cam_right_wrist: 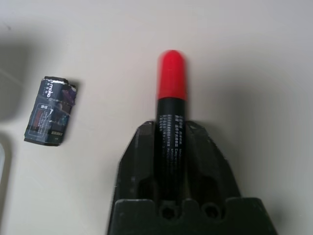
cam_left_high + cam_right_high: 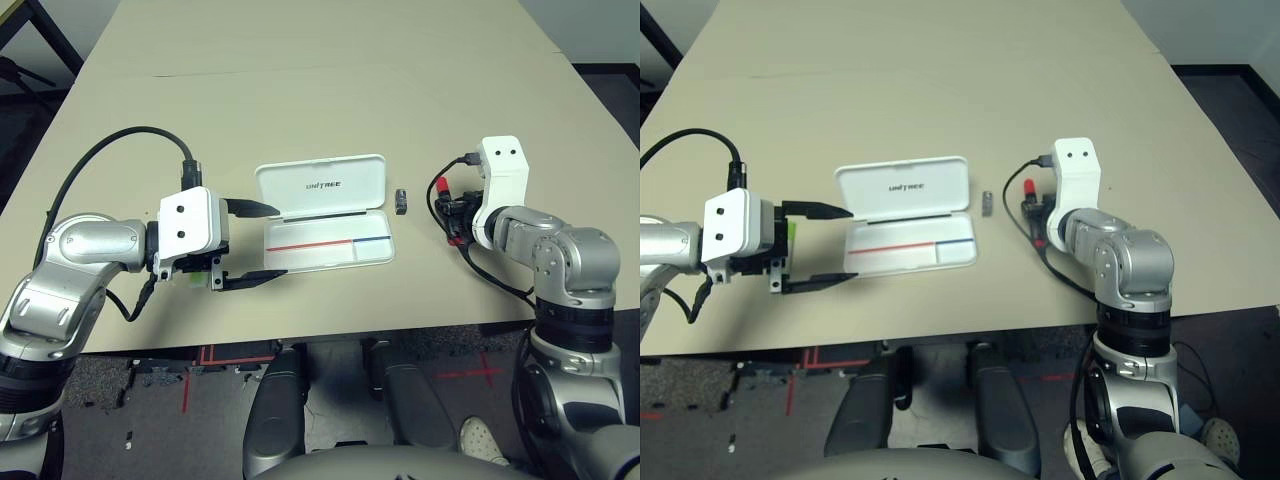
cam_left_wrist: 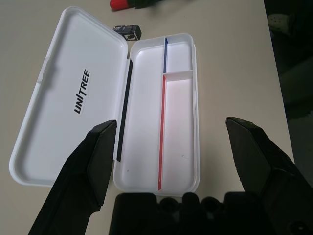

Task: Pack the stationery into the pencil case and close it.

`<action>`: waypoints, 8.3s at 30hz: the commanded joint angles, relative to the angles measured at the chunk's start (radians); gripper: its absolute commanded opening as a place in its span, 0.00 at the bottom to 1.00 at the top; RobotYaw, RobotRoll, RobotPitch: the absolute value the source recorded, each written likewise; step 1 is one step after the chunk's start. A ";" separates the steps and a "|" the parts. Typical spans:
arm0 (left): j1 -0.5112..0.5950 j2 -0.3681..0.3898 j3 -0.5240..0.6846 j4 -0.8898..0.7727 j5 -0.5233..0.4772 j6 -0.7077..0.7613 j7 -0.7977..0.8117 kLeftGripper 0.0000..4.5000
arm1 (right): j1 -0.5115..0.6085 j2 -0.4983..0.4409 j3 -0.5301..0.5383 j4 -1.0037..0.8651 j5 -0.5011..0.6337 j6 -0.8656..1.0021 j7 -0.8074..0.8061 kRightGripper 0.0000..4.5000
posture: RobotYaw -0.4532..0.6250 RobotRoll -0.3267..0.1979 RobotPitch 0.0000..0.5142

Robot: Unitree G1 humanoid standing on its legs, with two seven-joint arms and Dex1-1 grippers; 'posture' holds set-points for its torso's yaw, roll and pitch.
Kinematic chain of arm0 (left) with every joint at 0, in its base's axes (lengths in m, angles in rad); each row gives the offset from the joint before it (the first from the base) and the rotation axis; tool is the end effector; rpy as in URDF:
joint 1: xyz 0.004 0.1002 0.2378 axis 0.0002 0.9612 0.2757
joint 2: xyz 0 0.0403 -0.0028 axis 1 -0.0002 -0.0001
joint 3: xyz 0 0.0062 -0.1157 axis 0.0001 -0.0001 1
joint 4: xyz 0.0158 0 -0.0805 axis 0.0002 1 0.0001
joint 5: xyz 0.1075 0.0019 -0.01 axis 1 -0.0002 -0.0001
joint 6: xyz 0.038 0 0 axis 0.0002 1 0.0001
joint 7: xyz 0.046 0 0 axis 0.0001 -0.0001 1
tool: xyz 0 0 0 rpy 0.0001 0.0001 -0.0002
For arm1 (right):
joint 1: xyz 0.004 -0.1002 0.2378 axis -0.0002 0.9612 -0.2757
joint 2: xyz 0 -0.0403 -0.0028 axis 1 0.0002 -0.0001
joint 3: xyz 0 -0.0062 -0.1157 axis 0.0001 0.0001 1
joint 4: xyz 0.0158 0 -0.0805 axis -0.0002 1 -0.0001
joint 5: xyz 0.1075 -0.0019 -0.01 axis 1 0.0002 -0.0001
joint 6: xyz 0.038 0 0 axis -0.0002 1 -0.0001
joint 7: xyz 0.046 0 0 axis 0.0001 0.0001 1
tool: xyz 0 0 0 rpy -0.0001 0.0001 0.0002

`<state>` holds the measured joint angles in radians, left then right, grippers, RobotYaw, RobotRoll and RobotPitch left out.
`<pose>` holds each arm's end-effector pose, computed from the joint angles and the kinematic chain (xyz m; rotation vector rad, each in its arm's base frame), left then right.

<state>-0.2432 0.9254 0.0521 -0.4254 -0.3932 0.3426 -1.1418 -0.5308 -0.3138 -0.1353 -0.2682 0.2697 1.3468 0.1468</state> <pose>0.2245 0.2460 0.2097 0.6801 0.0746 -1.2268 0.2700 -0.1903 0.1616 -0.0296 0.5419 0.1888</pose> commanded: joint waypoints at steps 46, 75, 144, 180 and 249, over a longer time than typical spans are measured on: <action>0.081 0.012 -0.017 -0.091 0.020 0.026 0.083 1.00 | -0.426 -0.181 0.603 0.475 -0.218 -0.963 1.157 0.12 | 0.56 0.62 0.40; 0.110 0.011 0.021 -0.081 0.001 0.068 0.139 1.00 | -0.339 -0.198 0.420 0.329 -0.011 -0.981 1.296 1.00 | 0.56 0.62 0.40; 0.019 -0.542 0.384 -0.233 0.042 1.272 1.005 0.43 | -0.089 -0.491 0.259 0.131 0.177 -0.851 1.235 1.00 | 0.52 0.62 0.50; -0.154 0.159 -0.071 -0.185 -0.184 0.564 0.225 0.24 | -0.104 -0.499 0.284 0.165 0.144 -0.855 1.244 1.00 | 0.51 0.62 0.50; -0.248 0.038 -0.148 -0.132 0.038 0.386 0.011 1.00 | -0.056 -0.553 0.245 0.132 0.153 -0.790 1.165 1.00 | 0.49 0.62 0.52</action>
<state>-0.5113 0.9541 -0.1085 -0.5189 -0.3267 0.7210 -1.1210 -0.5971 -0.8499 0.1369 -0.1253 0.4167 0.5356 1.3230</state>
